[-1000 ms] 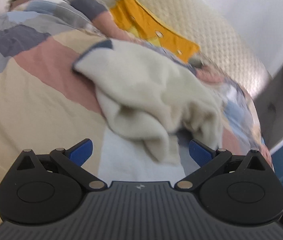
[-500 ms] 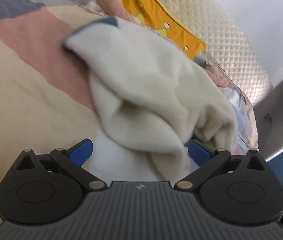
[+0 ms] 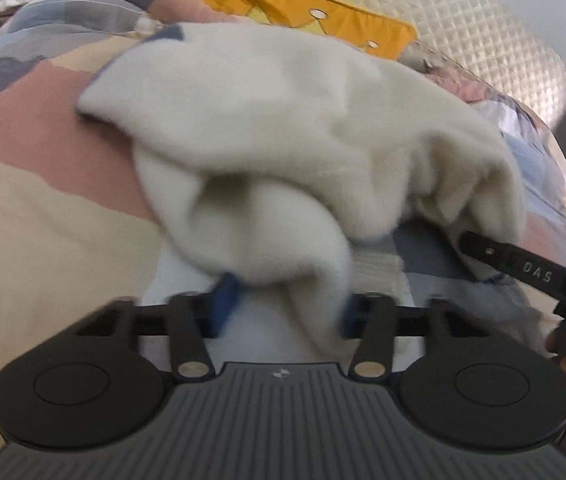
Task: Fold large clothes
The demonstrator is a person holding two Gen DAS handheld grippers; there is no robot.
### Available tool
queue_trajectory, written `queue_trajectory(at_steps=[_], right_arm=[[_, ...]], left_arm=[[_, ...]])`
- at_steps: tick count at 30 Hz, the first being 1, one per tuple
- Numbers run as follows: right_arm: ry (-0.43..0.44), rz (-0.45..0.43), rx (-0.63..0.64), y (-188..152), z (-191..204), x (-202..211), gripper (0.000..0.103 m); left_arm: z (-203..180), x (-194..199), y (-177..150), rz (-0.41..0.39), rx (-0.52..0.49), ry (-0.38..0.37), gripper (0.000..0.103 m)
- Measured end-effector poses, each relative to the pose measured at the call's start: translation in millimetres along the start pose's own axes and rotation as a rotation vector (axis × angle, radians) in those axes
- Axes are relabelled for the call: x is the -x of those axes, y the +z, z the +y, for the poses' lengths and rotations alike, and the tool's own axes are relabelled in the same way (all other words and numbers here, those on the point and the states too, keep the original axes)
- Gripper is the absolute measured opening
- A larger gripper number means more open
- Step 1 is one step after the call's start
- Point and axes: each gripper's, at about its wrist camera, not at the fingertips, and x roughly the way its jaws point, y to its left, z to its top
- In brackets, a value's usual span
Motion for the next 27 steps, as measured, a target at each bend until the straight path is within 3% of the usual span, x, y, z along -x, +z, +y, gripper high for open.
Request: queue_trajectory(at_steps=[2,4,7,11,19,27], right_arm=[[0.000,-0.006,-0.029,5,-3,6,0.031],[0.037,-0.021,-0.027,9,-2,19,0.027],[0.048,-0.050,0.023,15,4,50,0.025],[0.046,-0.061,-0.008,21,-3,97,0.025],[0.043,-0.048,0.016,13,-2,189,0.025],[-0.153,0.054,-0.087,-5,-10,248,0.025]], left_arm=[[11,6,3,-0.002,0.069,-0.029,0.013],[22,19,1,-0.015,0.124,-0.041,0.010],[23,51,-1,-0.077,0.096,-0.027,0.008],[16,94,0,-0.079,0.004,0.003,0.008],[49,181,-16,-0.109,0.116,0.015,0.008],[93,277,-47,-0.180,0.212,0.087,0.008]])
